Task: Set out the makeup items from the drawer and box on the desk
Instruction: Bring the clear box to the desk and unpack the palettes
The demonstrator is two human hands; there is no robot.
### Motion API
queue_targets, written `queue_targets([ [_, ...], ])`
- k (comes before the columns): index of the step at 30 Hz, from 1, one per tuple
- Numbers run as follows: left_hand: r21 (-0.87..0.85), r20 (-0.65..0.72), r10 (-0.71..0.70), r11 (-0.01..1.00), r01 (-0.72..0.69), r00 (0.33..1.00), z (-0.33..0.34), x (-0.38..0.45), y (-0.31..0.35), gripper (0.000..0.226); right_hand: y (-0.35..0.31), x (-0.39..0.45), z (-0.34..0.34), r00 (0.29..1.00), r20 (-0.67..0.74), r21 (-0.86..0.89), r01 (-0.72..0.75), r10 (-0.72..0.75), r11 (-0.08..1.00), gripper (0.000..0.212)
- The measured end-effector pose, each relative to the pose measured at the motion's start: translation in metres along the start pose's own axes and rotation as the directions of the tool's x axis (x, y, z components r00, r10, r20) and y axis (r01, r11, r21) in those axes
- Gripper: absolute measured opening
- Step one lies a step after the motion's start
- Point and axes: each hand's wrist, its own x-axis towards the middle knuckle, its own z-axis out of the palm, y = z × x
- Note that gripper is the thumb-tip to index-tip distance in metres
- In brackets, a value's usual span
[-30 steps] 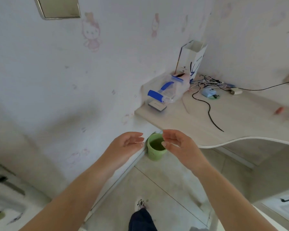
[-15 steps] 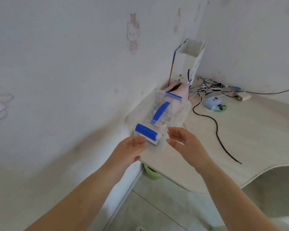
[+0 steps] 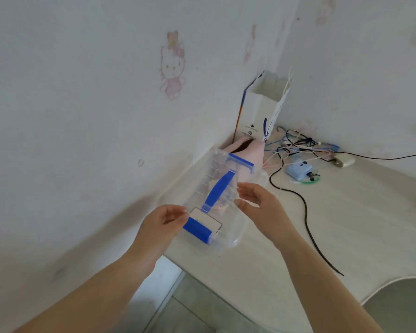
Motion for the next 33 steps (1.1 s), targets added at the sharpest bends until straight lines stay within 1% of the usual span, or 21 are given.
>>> queue_targets([
  [3,-0.045,-0.155,-0.004,0.999,-0.003,0.988,0.008,0.008,-0.003,0.011,0.003,0.03,-0.01,0.998,0.058,-0.008,0.037,-0.037,0.999,0.036],
  [5,-0.098,-0.293,-0.016,0.995,-0.013,0.956,0.02,0.01,-0.005,0.014,0.007,0.053,-0.016,0.991,0.121,-0.012,0.065,-0.063,0.998,0.034],
  [6,-0.098,-0.354,-0.02,0.995,-0.015,0.935,0.026,0.011,-0.007,0.017,0.01,0.063,-0.017,0.987,0.142,-0.023,0.074,-0.07,0.997,0.034],
  [8,-0.104,-0.456,-0.043,0.995,-0.005,0.889,0.037,0.011,-0.011,0.027,0.017,0.086,-0.019,0.974,0.201,-0.078,0.119,-0.101,0.99,0.036],
  [10,-0.128,-0.494,-0.081,0.992,0.019,0.866,0.048,0.012,-0.014,0.044,0.025,0.106,-0.022,0.96,0.239,-0.168,0.188,-0.145,0.968,0.039],
  [12,-0.193,-0.527,-0.152,0.98,0.056,0.836,0.058,0.012,-0.018,0.058,0.037,0.125,-0.024,0.933,0.293,-0.303,0.299,-0.21,0.905,0.043],
  [13,-0.23,-0.53,-0.19,0.97,0.075,0.826,0.061,0.01,-0.021,0.061,0.044,0.135,-0.025,0.918,0.305,-0.361,0.357,-0.252,0.862,0.045],
  [15,-0.313,-0.5,-0.255,0.944,0.101,0.827,0.067,0.007,-0.026,0.061,0.056,0.149,-0.029,0.898,0.31,-0.436,0.427,-0.313,0.792,0.05],
  [17,-0.357,-0.481,-0.284,0.927,0.111,0.829,0.075,0.005,-0.03,0.057,0.067,0.162,-0.034,0.888,0.333,-0.466,0.448,-0.318,0.763,0.054],
  [19,-0.378,-0.484,-0.305,0.918,0.119,0.82,0.082,0.004,-0.031,0.053,0.074,0.172,-0.038,0.894,0.352,-0.465,0.425,-0.278,0.777,0.057],
  [23,-0.479,-0.457,-0.374,0.868,0.131,0.807,0.088,0.005,-0.031,0.046,0.077,0.185,-0.041,0.917,0.354,-0.456,0.34,-0.183,0.822,0.065],
  [27,-0.577,-0.374,-0.405,0.806,0.132,0.835,0.09,0.005,-0.033,0.033,0.074,0.194,-0.039,0.926,0.378,-0.503,0.226,-0.023,0.835,0.064],
  [30,-0.624,-0.344,-0.407,0.772,0.117,0.846,0.088,0.008,-0.037,0.034,0.072,0.192,-0.039,0.935,0.354,-0.482,0.173,0.011,0.859,0.062],
  [33,-0.6,-0.361,-0.407,0.79,0.125,0.839,0.083,0.007,-0.037,0.033,0.072,0.185,-0.039,0.947,0.322,-0.429,0.127,0.02,0.895,0.061],
])
